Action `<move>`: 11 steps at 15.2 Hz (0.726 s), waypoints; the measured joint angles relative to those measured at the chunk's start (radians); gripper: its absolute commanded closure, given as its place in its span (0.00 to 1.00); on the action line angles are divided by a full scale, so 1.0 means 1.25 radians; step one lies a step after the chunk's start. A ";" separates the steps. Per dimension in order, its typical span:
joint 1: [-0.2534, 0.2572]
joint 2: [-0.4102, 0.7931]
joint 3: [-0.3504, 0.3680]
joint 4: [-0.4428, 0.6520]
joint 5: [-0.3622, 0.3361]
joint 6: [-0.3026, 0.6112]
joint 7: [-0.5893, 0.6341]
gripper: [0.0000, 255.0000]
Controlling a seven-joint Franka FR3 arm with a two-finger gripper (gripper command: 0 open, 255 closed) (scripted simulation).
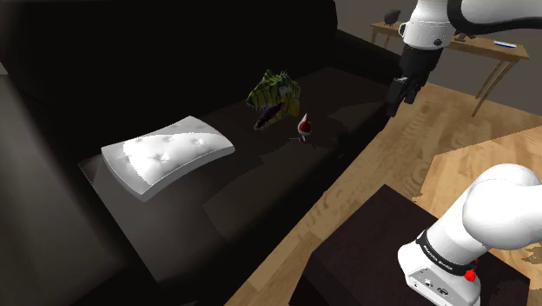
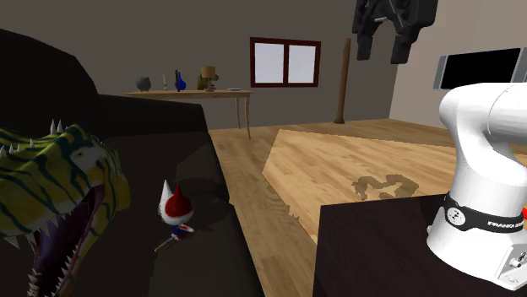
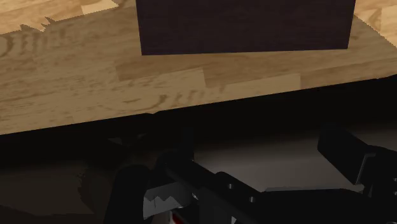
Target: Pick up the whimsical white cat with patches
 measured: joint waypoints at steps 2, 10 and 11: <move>-0.001 0.008 0.002 -0.005 -0.001 0.015 0.005 0.00; -0.029 0.155 0.002 -0.055 -0.039 0.259 0.054 0.00; -0.033 0.177 0.001 -0.056 -0.045 0.289 0.060 0.00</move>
